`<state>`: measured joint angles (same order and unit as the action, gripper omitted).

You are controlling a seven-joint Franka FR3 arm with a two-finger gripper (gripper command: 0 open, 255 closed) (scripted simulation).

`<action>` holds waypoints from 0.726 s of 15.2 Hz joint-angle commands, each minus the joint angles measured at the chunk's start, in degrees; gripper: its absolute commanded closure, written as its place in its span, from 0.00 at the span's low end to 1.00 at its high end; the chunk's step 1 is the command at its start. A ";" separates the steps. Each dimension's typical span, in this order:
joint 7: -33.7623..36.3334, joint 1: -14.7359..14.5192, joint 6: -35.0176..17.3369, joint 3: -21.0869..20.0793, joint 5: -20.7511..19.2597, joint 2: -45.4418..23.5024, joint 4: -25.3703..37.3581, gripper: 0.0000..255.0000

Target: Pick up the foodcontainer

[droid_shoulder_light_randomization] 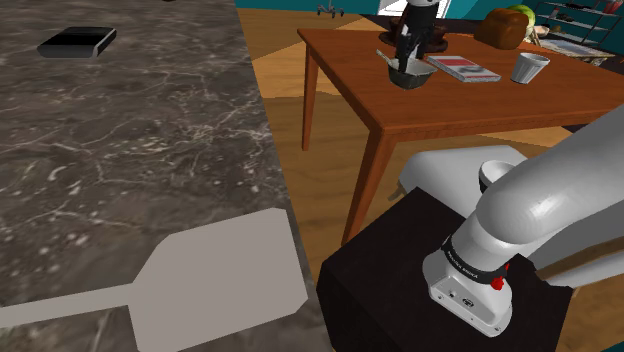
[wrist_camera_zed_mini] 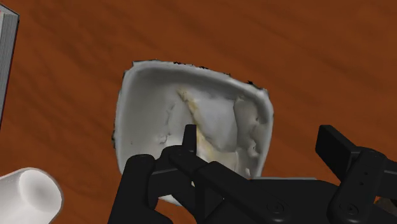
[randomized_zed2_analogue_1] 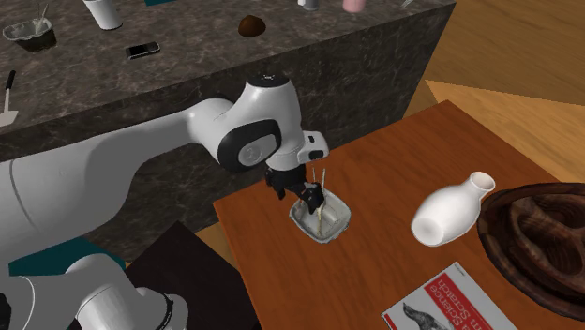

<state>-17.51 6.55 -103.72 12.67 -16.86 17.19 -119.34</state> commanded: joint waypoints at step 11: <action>0.53 0.26 -4.69 0.56 -0.55 -0.78 -3.91 1.00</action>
<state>-16.97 6.81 -108.37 13.22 -17.42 16.46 -123.22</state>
